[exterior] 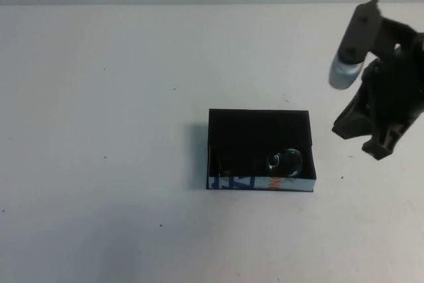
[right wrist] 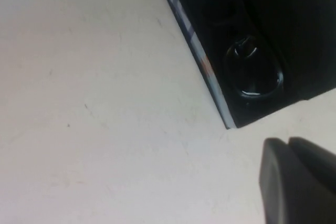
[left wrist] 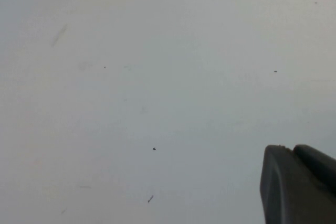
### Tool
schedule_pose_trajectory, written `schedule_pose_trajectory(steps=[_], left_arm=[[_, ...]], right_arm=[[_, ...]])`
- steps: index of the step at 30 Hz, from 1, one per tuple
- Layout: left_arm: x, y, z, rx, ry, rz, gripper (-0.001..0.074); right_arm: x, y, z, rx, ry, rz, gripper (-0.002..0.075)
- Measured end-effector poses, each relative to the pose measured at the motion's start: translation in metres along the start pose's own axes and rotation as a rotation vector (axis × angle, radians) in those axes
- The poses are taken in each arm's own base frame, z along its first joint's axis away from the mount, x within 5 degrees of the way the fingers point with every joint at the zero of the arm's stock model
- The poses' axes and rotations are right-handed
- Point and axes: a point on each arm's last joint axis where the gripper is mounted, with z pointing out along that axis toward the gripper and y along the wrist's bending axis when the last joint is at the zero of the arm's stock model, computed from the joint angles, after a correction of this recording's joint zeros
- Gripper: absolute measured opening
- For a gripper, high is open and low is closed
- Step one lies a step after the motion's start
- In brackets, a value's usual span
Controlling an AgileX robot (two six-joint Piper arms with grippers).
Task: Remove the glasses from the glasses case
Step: Pick up the glasses from the glasses case
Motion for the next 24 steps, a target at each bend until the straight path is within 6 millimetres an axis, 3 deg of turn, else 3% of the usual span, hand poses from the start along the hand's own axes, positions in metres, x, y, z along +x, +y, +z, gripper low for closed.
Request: schedule_pose_trajectory(steps=[17,24], left_arm=[[0.0,0.0,0.0,0.0,0.0,0.0,-0.0004],[0.0,0.0,0.0,0.0,0.0,0.0,-0.0004]], right_arm=[[-0.05,-0.007,0.101,-0.121,0.258,-0.331,-0.0018],[-0.072,-0.006,0.138,-0.122,0.272,-0.4,-0.0018]])
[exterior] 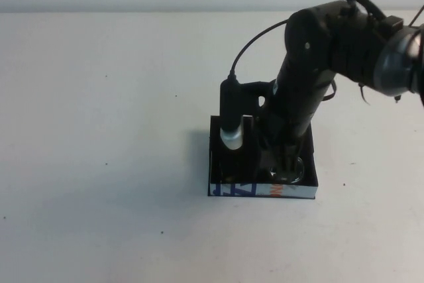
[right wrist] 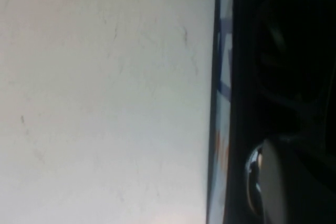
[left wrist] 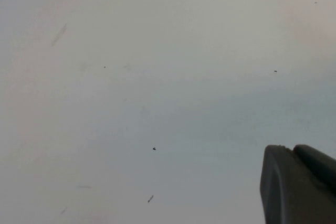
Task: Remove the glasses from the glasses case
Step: Pick up the glasses from the glasses case
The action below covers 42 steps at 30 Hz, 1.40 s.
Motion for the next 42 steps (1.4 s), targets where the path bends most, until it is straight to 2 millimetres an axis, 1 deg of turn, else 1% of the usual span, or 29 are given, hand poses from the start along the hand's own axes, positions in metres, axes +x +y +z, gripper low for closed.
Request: schedule_pose_trajectory(steps=[2,5,9,11,12,14,17,18,20,22,25,32,37,42], left_arm=[[0.0,0.0,0.0,0.0,0.0,0.0,-0.0004],[0.0,0.0,0.0,0.0,0.0,0.0,-0.0004],[0.0,0.0,0.0,0.0,0.0,0.0,-0.0004],[0.0,0.0,0.0,0.0,0.0,0.0,-0.0005],[0.0,0.0,0.0,0.0,0.0,0.0,-0.0005],[0.0,0.0,0.0,0.0,0.0,0.0,-0.0004],[0.0,0.0,0.0,0.0,0.0,0.0,-0.0004],[0.0,0.0,0.0,0.0,0.0,0.0,-0.0004],[0.0,0.0,0.0,0.0,0.0,0.0,-0.0004],[0.0,0.0,0.0,0.0,0.0,0.0,-0.0004],[0.0,0.0,0.0,0.0,0.0,0.0,-0.0004],[0.0,0.0,0.0,0.0,0.0,0.0,-0.0004],[0.0,0.0,0.0,0.0,0.0,0.0,-0.0004],[0.0,0.0,0.0,0.0,0.0,0.0,-0.0004]], right_arm=[[-0.005,-0.003,0.008,0.003,-0.003,-0.008,-0.0018],[-0.009,-0.01,0.016,0.041,-0.016,0.033,-0.0017],[-0.009,-0.017,0.018,0.103,-0.018,0.078,0.0008],[-0.01,-0.017,0.019,0.103,-0.025,0.09,0.0046],[-0.01,-0.017,0.02,0.099,-0.029,0.096,0.0077],[-0.011,-0.016,0.02,0.091,-0.043,0.106,0.015],[-0.013,-0.015,0.02,0.081,-0.056,0.114,0.028],[-0.013,-0.015,0.02,0.083,-0.058,0.115,0.0308],[-0.013,-0.015,0.02,0.08,-0.058,0.116,0.0334],[-0.013,-0.016,0.021,0.078,-0.057,0.116,0.0337],[-0.012,-0.016,0.028,0.061,-0.043,0.118,0.0335],[-0.008,-0.02,0.051,0.038,0.004,0.114,0.0332],[-0.006,-0.023,0.053,0.051,-0.002,0.12,0.0331],[0.005,-0.032,0.053,0.054,-0.002,0.156,0.0331]])
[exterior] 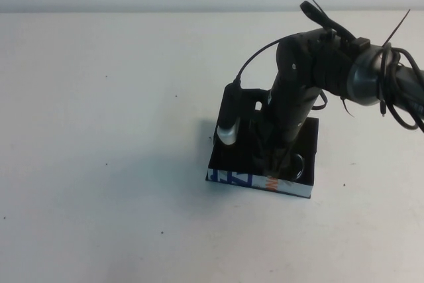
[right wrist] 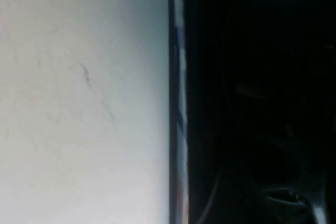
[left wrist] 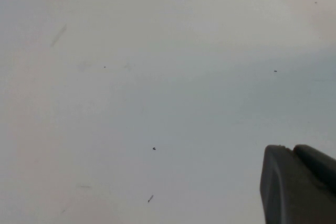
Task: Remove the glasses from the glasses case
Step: Pick up the glasses from the glasses case
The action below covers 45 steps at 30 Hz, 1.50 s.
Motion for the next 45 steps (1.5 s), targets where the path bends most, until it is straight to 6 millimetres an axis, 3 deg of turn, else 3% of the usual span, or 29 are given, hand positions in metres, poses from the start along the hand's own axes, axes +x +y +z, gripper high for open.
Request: schedule_pose_trajectory(steps=[12,25,31,39,45], left_arm=[[0.0,0.0,0.0,0.0,0.0,0.0,-0.0004],[0.0,0.0,0.0,0.0,0.0,0.0,-0.0004],[0.0,0.0,0.0,0.0,0.0,0.0,-0.0004],[0.0,0.0,0.0,0.0,0.0,0.0,-0.0004],[0.0,0.0,0.0,0.0,0.0,0.0,-0.0004]], right_arm=[[0.004,-0.007,0.005,-0.027,-0.048,0.067,0.0303],[0.003,-0.005,0.007,-0.062,-0.049,0.08,0.0046],[0.003,-0.004,0.002,-0.073,-0.047,0.08,0.0025],[-0.008,-0.009,-0.041,-0.047,-0.072,0.14,0.0024],[-0.008,-0.011,-0.066,-0.037,-0.093,0.29,0.0024]])
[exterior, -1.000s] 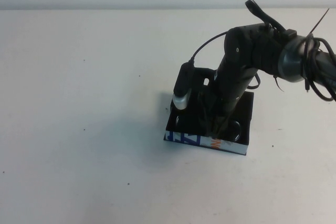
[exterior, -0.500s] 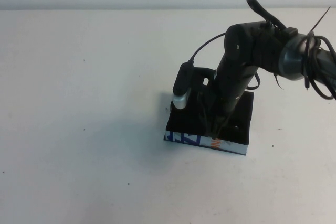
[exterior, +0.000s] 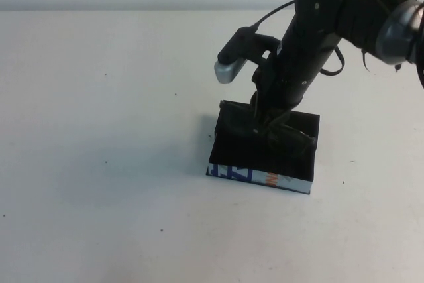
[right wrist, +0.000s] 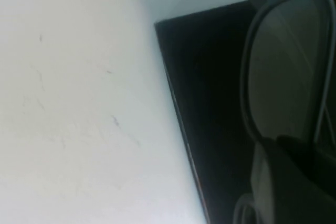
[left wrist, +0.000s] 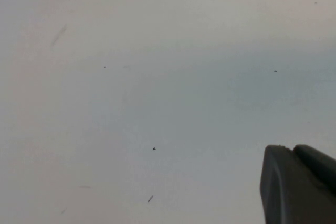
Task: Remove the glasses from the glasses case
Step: Pick up the glasses from the glasses case, then place the glasses on the table
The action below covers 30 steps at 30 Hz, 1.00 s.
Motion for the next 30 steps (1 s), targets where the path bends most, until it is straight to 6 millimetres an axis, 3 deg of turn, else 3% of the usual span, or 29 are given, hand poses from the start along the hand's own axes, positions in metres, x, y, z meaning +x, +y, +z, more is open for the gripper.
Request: schedule_pose_trajectory(steps=[3,7,11,17,22,27,30], left_arm=[[0.0,0.0,0.0,0.0,0.0,0.0,-0.0004],[0.0,0.0,0.0,0.0,0.0,0.0,-0.0004],[0.0,0.0,0.0,0.0,0.0,0.0,-0.0004],[0.0,0.0,0.0,0.0,0.0,0.0,-0.0004],[0.0,0.0,0.0,0.0,0.0,0.0,-0.0004],[0.0,0.0,0.0,0.0,0.0,0.0,-0.0004],[0.0,0.0,0.0,0.0,0.0,0.0,-0.0004]], right_arm=[[0.006,-0.01,-0.005,-0.015,-0.014,0.162,0.0024],[0.023,-0.037,-0.015,-0.057,-0.069,0.424,0.0023],[0.041,-0.054,-0.038,-0.117,-0.156,0.574,0.0023],[0.08,-0.044,-0.067,-0.131,-0.169,0.671,0.0023],[0.128,-0.024,-0.074,-0.158,-0.141,0.805,0.0023],[0.185,-0.02,-0.08,-0.082,-0.19,1.001,0.0023],[0.207,-0.013,-0.07,-0.05,-0.214,1.084,0.0023]])
